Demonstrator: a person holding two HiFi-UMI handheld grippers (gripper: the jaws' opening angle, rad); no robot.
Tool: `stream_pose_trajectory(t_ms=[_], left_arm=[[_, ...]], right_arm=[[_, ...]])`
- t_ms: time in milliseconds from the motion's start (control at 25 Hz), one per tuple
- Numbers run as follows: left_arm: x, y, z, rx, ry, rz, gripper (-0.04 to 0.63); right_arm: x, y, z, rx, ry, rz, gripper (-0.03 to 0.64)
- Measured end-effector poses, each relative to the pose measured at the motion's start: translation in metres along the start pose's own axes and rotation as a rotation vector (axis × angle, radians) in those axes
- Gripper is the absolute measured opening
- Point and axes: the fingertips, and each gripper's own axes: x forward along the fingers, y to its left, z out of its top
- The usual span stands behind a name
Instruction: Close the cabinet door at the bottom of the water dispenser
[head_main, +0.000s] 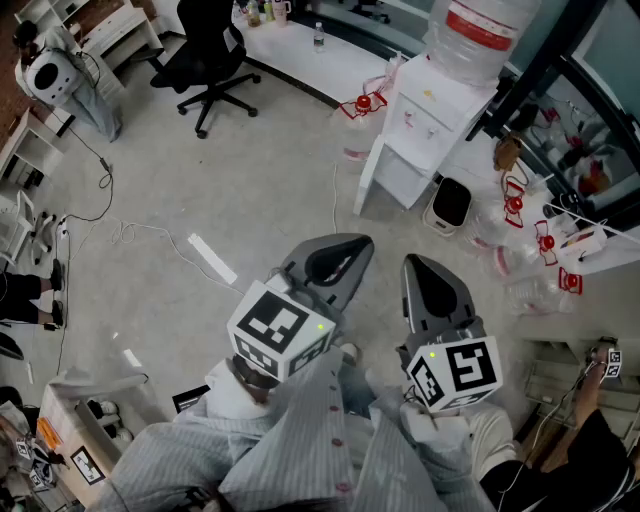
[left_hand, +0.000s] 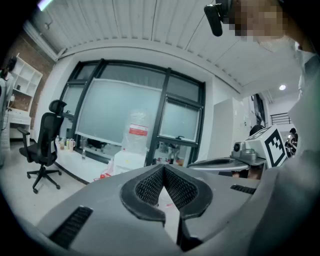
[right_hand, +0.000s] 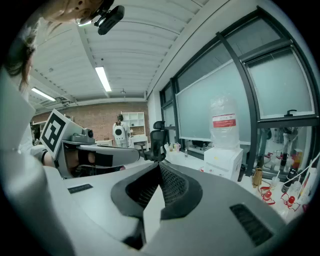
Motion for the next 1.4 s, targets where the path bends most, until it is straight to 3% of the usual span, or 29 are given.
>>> stream_pose_trajectory(t_ms=[400,760,1040,1400], left_arm=[[-0.001,-0.014,-0.005,-0.001,-0.015,0.046,0.009],[-0.008,0.001,-0.015,-0.028,-0.011,0.129,0.009],[0.029,0.048,-0.011,-0.041,-0.008,0.122,0.009],[0.103,0.144,0.03,-0.019,0.001,0.058,0.009]], right_arm=[[-0.021,-0.011,-0.002,0.0,-0.017,0.017,0.012],[-0.016,-0.019,-0.017,0.023,0.01,0.058,0.012],[0.036,-0.042,-0.017,0.027,0.038,0.055,0.012],[0.141,-0.099,0.018,0.027,0.042,-0.006,0.012]])
